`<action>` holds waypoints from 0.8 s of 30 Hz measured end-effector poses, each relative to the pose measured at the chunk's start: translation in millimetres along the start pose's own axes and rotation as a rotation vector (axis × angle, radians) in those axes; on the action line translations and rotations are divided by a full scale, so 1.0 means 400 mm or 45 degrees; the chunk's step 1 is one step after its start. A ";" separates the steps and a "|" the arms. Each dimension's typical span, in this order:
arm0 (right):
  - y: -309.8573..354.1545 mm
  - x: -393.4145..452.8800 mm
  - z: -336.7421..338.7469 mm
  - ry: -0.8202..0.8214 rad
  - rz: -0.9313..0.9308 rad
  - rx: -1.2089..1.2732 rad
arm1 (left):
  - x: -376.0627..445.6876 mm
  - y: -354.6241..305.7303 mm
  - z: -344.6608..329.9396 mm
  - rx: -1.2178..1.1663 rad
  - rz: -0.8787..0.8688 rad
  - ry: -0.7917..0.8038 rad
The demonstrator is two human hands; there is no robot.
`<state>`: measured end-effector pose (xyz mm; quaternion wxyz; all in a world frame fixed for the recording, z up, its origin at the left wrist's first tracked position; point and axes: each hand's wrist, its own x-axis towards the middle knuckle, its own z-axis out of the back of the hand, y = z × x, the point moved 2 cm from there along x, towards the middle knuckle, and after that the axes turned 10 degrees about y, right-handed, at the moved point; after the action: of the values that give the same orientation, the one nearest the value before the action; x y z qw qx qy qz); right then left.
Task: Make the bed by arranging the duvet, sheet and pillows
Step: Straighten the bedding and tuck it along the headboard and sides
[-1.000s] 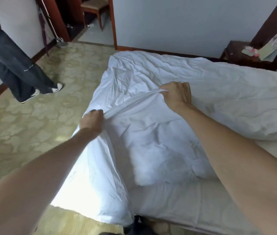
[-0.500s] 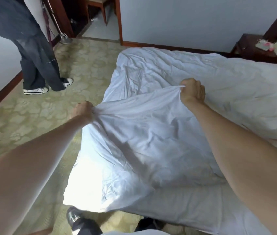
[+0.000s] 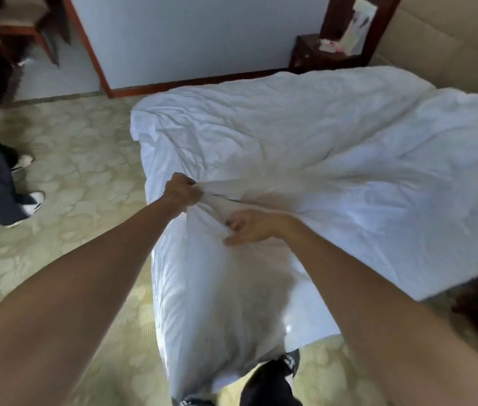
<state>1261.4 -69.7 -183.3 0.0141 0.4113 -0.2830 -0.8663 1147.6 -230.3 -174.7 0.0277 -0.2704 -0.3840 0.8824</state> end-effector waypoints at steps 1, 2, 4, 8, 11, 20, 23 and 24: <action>0.009 -0.002 -0.026 -0.036 0.009 0.018 | 0.002 -0.008 -0.002 -0.031 -0.011 0.055; 0.019 -0.006 -0.046 -0.093 0.006 0.009 | 0.007 -0.016 -0.004 -0.069 -0.032 0.111; 0.030 -0.008 -0.069 -0.185 -0.031 -0.064 | 0.002 -0.030 -0.009 -0.132 -0.071 0.190; 0.069 0.004 -0.068 -0.143 0.026 0.059 | -0.007 -0.031 0.006 -0.178 -0.050 0.193; 0.145 0.044 -0.063 0.007 0.177 0.129 | -0.016 -0.017 0.034 -0.143 -0.004 0.229; 0.257 0.207 -0.048 -0.210 0.266 0.453 | -0.036 0.143 0.138 -0.146 0.226 0.597; 0.256 0.248 -0.011 -0.407 0.184 0.708 | -0.007 0.185 0.161 -0.284 0.198 0.815; 0.258 0.268 -0.002 -0.459 0.175 0.803 | 0.008 0.198 0.164 -0.322 0.155 0.887</action>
<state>1169.6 -184.1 -207.3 -0.1052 0.2163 -0.5611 -0.7920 1124.7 -328.5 -194.3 0.0707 -0.5781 -0.4406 0.6832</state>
